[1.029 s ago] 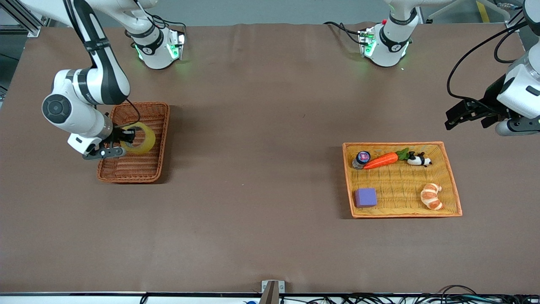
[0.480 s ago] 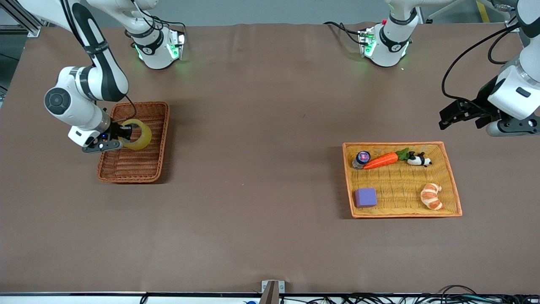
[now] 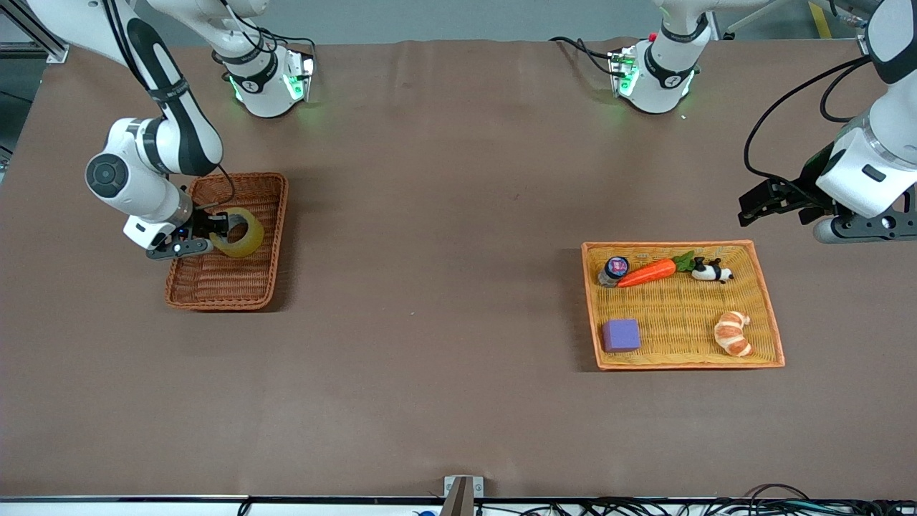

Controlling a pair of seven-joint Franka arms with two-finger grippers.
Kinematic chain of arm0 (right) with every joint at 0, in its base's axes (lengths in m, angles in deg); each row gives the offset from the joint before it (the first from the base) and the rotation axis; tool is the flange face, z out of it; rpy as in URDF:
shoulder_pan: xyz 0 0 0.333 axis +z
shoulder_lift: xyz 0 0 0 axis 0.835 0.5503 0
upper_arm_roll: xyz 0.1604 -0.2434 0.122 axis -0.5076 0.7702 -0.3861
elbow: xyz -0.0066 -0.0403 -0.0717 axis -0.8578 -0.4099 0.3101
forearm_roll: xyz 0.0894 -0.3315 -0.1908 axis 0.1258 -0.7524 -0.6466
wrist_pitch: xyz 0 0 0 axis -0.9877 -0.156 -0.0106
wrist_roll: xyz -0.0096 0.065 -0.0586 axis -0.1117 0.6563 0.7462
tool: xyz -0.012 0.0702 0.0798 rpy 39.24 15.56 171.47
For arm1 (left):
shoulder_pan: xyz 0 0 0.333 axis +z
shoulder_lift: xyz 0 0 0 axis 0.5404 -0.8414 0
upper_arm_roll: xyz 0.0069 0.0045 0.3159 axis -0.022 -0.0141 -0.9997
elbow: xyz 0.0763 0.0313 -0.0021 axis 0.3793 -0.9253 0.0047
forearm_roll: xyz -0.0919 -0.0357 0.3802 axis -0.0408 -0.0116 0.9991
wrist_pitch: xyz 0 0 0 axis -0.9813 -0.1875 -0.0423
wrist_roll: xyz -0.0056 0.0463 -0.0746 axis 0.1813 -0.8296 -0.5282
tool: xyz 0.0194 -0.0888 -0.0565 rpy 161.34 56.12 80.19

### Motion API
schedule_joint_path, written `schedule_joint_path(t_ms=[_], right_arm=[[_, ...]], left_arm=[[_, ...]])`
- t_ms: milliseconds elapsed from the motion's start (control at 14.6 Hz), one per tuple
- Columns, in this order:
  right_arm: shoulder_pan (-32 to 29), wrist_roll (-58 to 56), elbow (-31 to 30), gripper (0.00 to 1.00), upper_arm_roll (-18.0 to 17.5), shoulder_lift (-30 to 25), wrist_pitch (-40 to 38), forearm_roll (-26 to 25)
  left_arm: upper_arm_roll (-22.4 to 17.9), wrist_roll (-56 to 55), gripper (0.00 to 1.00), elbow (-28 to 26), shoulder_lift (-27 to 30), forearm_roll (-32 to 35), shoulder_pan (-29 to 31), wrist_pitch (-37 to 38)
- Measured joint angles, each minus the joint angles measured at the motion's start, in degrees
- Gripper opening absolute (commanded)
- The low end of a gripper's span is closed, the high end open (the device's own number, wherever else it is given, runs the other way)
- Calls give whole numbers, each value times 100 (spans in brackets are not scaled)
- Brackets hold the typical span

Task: Move tape to another basket
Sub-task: 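Release the tape in the basket and open the right gripper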

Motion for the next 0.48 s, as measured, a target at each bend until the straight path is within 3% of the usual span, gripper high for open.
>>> schedule_joint_path(t_ms=[480], right_arm=[[0, -10, 685, 100, -64, -354, -8, 0]], left_arm=[[1, 1, 100, 0, -39, 0, -21, 0]])
